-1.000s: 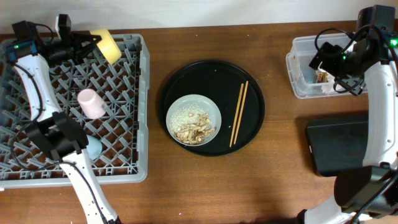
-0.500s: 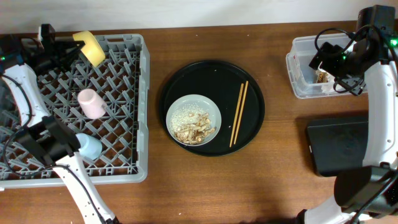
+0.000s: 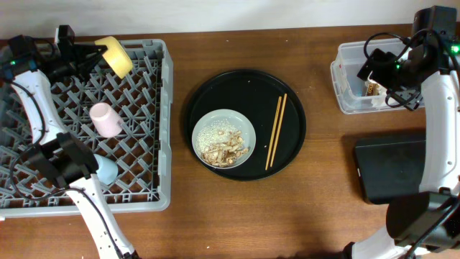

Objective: Sort waste into correct bins and load items into the dishwasher rack
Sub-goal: 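Lower the yellow bowl into the rack's back corner and release, then raise the left gripper and move it back toward the tray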

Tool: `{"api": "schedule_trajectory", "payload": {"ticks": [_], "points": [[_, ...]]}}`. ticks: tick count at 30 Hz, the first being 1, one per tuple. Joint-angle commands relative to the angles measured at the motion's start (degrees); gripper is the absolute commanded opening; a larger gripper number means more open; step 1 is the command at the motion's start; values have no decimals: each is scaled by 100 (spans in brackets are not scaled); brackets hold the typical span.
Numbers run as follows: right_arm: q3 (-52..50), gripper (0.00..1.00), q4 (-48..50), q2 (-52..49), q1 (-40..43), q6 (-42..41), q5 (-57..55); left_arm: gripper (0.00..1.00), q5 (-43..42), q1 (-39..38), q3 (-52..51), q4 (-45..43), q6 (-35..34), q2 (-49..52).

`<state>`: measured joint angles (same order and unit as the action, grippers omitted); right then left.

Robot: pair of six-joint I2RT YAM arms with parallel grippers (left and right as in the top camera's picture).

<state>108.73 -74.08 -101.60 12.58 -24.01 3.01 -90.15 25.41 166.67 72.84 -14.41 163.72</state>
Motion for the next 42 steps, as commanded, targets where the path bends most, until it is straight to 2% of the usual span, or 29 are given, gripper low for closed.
{"api": "schedule_trajectory", "payload": {"ticks": [1, 4, 6, 7, 8, 10, 11, 13, 15, 17, 18, 19, 20, 21, 24, 28, 30, 33, 37, 39, 42], "points": [[17, 98, -2, 7, 20, -48, -28, 0, -2, -46, 85, 24, -55, 221], [17, 98, -2, 7, 20, -48, -28, 0, 531, 83, 83, 66, -57, 221], [17, 98, -2, 7, 20, -48, -28, 0, 1700, 291, 83, 719, -55, 221], [17, 99, -2, 7, 20, -48, -28, 8, 1965, 378, 85, 857, -55, 221], [17, 99, -2, 7, 20, -48, -28, 37, 1985, 455, 85, 896, -55, 219], [17, 98, -2, 7, 20, -48, -28, 87, 1945, 608, 195, 1106, -28, 201], [17, 98, -2, 7, 20, -48, -28, 99, 1947, 671, 332, 1248, -7, 201], [17, 98, -2, 7, 20, -48, -28, 99, 1985, 743, 778, 1582, 96, 197], [17, 98, -2, 7, 20, -48, -28, 99, 2396, 734, 1335, 1932, 125, 131], [17, 98, -2, 7, 20, -48, -28, 89, 3375, 695, 1322, 2107, 321, -404], [17, 98, -2, 7, 20, -48, -28, 53, 4218, 597, 1322, 2114, 564, -704], [17, 98, -2, 7, 20, -48, -28, 38, 4900, 492, 1322, 2114, 597, -839], [17, 98, -2, 7, 20, -48, -28, 12, 5611, 284, 1322, 2105, 592, -944], [17, 98, -2, 7, 20, -48, -28, 1, 5783, 140, 1322, 2079, 595, -946], [17, 99, -2, 7, 20, -48, -28, 0, 5923, -468, 1283, 1624, 940, -879], [17, 98, -2, 7, 20, -48, -28, 0, 7628, -1316, 1237, 1270, 938, -835], [17, 98, -2, 7, 20, -48, -28, 0, 8043, -1519, 1145, 1220, 931, -682], [17, 98, -2, 7, 20, -48, -28, 0, 9141, -1460, 1143, 1366, 337, -546], [17, 98, -2, 7, 20, -48, -28, 0, 9335, -1054, 1143, 1668, 308, -527], [17, 98, -2, 7, 20, -48, -28, 0, 9698, -741, 1156, 1950, -295, -549], [17, 98, -2, 7, 20, -48, -28, 0, 9680, -426, 1161, 2144, -363, -605]]}}
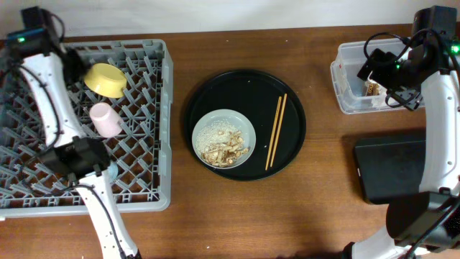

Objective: Sort waste into correct bins and load items into the dishwasher rack
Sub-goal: 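Raise the left gripper and move it back toward the tray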

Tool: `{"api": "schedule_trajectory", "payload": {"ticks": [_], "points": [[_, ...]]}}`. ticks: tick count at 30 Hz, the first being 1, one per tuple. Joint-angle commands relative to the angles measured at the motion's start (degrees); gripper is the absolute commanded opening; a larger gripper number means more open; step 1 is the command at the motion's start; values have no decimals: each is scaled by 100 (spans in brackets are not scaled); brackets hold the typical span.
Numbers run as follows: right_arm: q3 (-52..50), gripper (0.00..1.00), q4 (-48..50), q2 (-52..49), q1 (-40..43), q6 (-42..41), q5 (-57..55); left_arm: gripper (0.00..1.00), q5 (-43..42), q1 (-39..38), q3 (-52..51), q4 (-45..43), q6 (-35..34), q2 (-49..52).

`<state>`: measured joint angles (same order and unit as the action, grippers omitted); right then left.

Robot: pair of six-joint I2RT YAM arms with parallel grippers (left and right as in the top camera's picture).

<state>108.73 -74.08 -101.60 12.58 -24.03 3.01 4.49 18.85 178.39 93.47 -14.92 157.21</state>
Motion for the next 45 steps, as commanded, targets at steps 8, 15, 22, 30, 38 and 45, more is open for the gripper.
{"api": "schedule_trajectory", "payload": {"ticks": [8, 15, 22, 30, 38, 45], "points": [[17, 98, -2, 7, 20, -46, -28, 0, -1906, 345, 140, -424, 435, -610], [17, 98, -2, 7, 20, -46, -28, 0, -2138, -393, -925, -1106, 973, -507], [17, 98, -2, 7, 20, -46, -28, 0, -1598, -164, -1661, -1281, 767, -542], [17, 98, -2, 7, 20, -46, -28, 0, -507, 317, -1513, -815, -96, -1187], [17, 98, -2, 7, 20, -46, -28, 0, -2358, 260, -1405, -658, 136, -2013], [17, 98, -2, 7, 20, -46, -28, 99, -3746, -1082, -1403, 234, 693, -2844]]}}
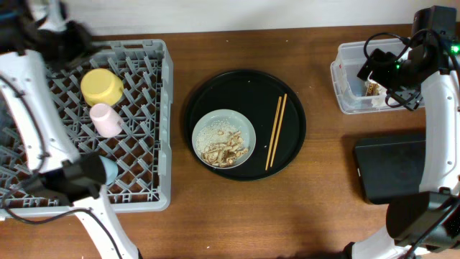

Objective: Sort waste into correct bins and load items into the dishwasher rack
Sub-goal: 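Raise the left gripper and move it back toward the tray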

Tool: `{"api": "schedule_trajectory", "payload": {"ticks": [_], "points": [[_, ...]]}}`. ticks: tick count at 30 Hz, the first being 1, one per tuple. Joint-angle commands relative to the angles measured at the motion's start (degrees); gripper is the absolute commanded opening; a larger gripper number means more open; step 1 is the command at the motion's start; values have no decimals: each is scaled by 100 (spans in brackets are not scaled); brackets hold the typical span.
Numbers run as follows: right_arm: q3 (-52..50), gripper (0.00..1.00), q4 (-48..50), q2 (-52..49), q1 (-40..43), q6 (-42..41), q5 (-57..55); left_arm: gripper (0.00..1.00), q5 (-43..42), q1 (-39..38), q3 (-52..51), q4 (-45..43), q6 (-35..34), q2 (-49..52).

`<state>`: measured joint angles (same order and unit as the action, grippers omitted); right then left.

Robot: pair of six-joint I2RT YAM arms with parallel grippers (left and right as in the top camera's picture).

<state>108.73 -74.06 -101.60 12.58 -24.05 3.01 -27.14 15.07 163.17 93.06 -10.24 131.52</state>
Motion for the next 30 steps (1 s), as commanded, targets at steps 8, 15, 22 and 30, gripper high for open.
{"api": "schedule_trajectory", "payload": {"ticks": [8, 15, 22, 30], "points": [[17, 98, -4, 7, 20, -44, -28, 99, 1655, -3250, -920, 367, 197, -199], [17, 98, -4, 7, 20, -44, -26, 99, 3296, -2837, -1276, 367, -1152, -201], [17, 98, -4, 7, 20, -44, -28, 75, 721, -2986, -1488, 317, 350, -199], [17, 99, -4, 7, 20, -44, -28, 48, 741, -4972, -3587, -1810, 323, -192]]}}
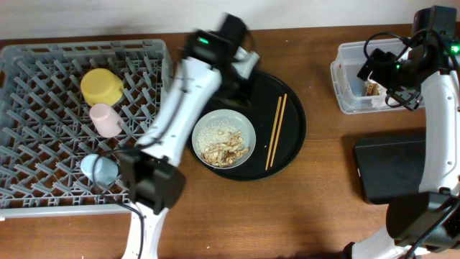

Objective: Sort waste into correct bins and load items into the dishwasher rack
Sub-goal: 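Raise the left gripper and move it back toward the tray, then lower the left gripper onto the wooden chopsticks beside the plate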

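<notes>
A yellow bowl (100, 86), a pink cup (105, 119) and a pale blue cup (97, 167) lie in the grey dishwasher rack (43, 205) at the left. On the round black tray (295, 147) are a pale green bowl (223, 139) of rice and food scraps and a pair of wooden chopsticks (276, 131). My left gripper (239, 80) hangs blurred over the tray's upper left edge, just behind the green bowl. My right gripper (374, 78) is over the clear plastic bin (352, 54); its fingers do not show clearly.
A black box (392, 169) sits at the right, in front of the clear bin. Brownish scraps lie inside the clear bin. The left arm stretches from the near edge of the table across the rack's right side to the tray.
My left arm has gone from the rack's far left corner to above the black tray's upper left. The yellow bowl stays in the rack. The right arm is unmoved.
First my left gripper held the yellow bowl on edge above the back of the rack. Then the bowl lay tilted in the rack with the gripper beside it. Later the bowl rested flat and the gripper stood off at the corner. Now that gripper is over the tray.
</notes>
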Tool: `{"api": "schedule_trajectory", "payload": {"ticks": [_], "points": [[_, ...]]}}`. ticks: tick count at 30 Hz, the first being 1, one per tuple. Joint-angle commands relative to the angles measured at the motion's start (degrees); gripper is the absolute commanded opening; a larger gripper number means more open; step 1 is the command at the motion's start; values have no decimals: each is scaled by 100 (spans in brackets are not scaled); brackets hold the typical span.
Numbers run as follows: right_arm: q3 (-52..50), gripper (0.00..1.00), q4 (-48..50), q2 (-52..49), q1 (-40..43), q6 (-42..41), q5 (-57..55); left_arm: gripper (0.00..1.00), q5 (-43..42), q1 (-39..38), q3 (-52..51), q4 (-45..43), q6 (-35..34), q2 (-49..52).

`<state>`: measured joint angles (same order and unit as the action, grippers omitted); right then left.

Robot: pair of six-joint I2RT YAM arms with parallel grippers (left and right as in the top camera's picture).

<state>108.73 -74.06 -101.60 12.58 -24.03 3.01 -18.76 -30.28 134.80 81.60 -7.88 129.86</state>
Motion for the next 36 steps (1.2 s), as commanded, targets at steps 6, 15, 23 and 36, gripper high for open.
{"api": "schedule_trajectory", "payload": {"ticks": [6, 15, 23, 36], "points": [[17, 98, -4, 7, 20, -46, -28, 48, 1394, -1305, -2044, -2267, -774, -22], [17, 98, -4, 7, 20, -46, -28, 48, 2138, -1547, -2153, -3423, -1182, 319], [17, 98, -4, 7, 20, -46, -28, 48, 2159, -1580, -2153, -3827, -1180, 520], [17, 98, -4, 7, 20, -46, -28, 48, 2481, -1578, -2155, -3895, -1069, 568]]}}
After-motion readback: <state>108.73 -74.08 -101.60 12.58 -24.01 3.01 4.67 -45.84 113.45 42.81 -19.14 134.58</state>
